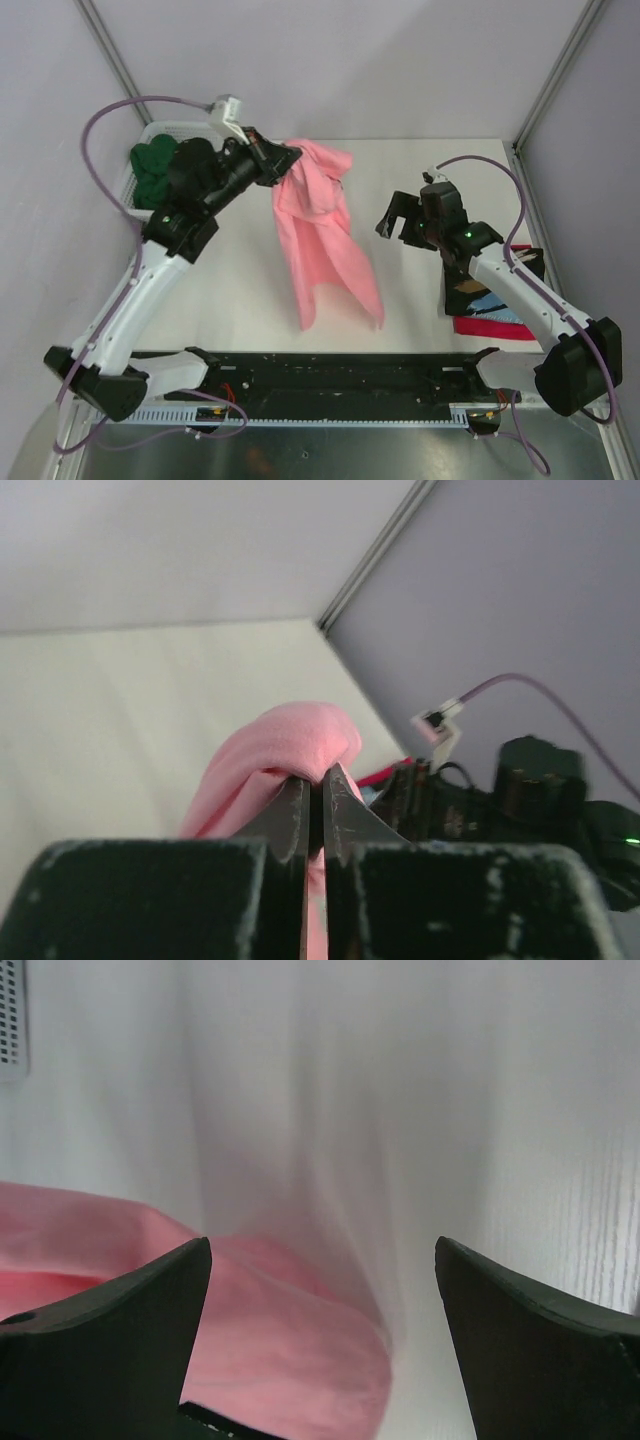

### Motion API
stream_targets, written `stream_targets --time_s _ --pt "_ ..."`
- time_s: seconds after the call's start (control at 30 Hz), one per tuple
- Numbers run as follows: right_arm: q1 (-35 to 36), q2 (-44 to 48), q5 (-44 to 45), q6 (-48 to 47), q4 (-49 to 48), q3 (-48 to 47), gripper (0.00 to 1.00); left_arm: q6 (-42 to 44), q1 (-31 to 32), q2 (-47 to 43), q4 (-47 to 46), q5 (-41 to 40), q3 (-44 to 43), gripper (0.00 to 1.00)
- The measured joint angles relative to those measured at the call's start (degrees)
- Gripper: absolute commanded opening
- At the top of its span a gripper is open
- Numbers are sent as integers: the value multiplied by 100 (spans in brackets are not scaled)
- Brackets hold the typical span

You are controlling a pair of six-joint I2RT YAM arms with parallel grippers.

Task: Fold and stack the t-shirts
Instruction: Move the tshirt to the center of the board

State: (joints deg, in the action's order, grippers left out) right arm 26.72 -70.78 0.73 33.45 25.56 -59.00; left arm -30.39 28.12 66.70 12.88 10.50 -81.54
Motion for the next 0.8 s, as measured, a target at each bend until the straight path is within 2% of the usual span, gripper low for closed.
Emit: stream_targets --time_s 0.07,0.1,0.17,0.23,0.27,0.33,0.47,0.67,0.8 --pt "0 2 61 2 107 0 98 -2 11 212 -42 -31 199 5" --pt "0 2 101 4 175 0 98 -4 11 380 -48 -42 293 16" --pt "2 2 177 20 323 0 98 13 11 804 -31 -31 409 49" --pt "9 2 219 39 433 0 98 44 4 1399 26 31 422 75" --pt "31 2 251 46 485 0 98 57 -4 1670 83 46 422 84" --pt "79 2 337 63 577 2 99 83 -13 2026 293 37 428 94" --pt "317 9 479 107 682 59 98 74 -20 1939 675 -179 772 97" --pt "874 -76 649 177 656 201 95 -109 -20 450 874 -678 2124 92" --pt "1187 -450 651 192 302 201 91 -313 -20 -472 909 -953 3185 85"
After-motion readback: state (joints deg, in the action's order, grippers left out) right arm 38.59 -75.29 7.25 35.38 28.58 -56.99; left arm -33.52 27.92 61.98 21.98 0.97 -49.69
